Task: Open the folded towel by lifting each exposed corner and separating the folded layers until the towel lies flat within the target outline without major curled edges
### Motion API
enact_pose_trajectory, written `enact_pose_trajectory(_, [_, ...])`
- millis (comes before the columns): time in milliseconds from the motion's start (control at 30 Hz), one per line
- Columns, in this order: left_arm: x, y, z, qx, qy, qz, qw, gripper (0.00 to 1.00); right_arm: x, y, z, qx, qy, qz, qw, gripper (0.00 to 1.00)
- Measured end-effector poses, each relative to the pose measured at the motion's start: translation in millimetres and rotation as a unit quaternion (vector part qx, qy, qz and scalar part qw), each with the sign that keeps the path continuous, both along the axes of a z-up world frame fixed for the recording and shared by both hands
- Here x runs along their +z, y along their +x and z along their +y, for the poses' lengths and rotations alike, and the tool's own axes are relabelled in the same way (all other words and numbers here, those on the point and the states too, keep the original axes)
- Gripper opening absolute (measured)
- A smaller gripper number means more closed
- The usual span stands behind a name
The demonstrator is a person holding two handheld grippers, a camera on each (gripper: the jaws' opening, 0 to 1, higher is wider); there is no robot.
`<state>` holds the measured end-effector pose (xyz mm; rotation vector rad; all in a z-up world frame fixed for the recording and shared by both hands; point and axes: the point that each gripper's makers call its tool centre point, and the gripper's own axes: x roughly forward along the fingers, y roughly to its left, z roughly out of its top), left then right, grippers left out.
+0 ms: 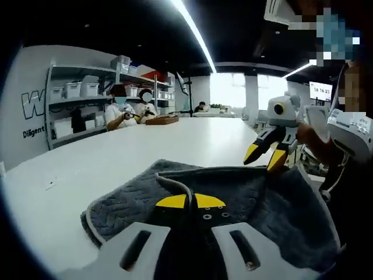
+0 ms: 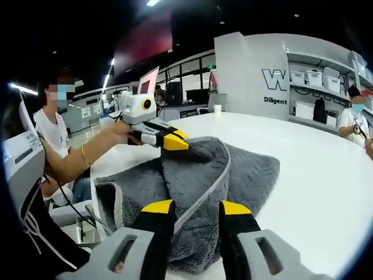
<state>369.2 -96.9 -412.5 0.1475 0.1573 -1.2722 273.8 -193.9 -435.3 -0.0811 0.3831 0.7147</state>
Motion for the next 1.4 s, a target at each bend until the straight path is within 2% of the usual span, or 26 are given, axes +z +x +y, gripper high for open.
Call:
enact_pose_trajectory(67, [13.1,-9.9,-3.9,-0.025,-0.023,-0.015,0.9993,0.02,1.2,0.3,0.1,0.001,-0.003,-0.004,1.0,0.26])
enact_pose_trajectory(267, [24.2,-20.2,-4.7,-0.042,-0.031,-0.03,0.9982,0.02,4.1,1.2,1.2,0.003,-0.003,-0.009,1.0,0.26])
enact_pose_trajectory(433, [31.6,-37.1,-6.6,-0.083,-0.043,-0.046,0.9946,0.02,8.2,2.0,7.5,0.021,-0.008,-0.02,0.9995,0.27])
enact_pose_trajectory(600, [29.6,-51.4,-7.5,-0.115,-0.027,-0.061,0.9911,0.02,17.6,4.2,18.0,0.049,-0.017,-0.037,0.9979,0.28])
enact_pose_trajectory(667, [28.1,-59.3,-7.9,-0.134,-0.019,-0.077,0.9878,0.02,21.1,2.4,24.6,0.072,-0.021,-0.051,0.9959,0.27])
enact_pose_trajectory(833, [19.4,-65.5,-1.6,-0.157,0.015,-0.104,0.982,0.02,22.8,1.8,35.2,0.089,-0.028,-0.053,0.9942,0.27])
enact_pose_trajectory(1033, [16.5,-76.7,2.5,-0.195,0.026,-0.128,0.972,0.02,25.1,1.9,39.9,0.1,-0.033,-0.058,0.9928,0.28])
enact_pose_trajectory(1267, [8.0,-83.7,7.4,-0.225,0.047,-0.141,0.963,0.02,30.0,6.4,41.4,0.109,-0.037,-0.064,0.9912,0.28])
enact_pose_trajectory(1400, [5.3,-84.1,10.1,-0.23,0.052,-0.142,0.9614,0.02,36.1,12.9,41.1,0.117,-0.049,-0.075,0.9891,0.28])
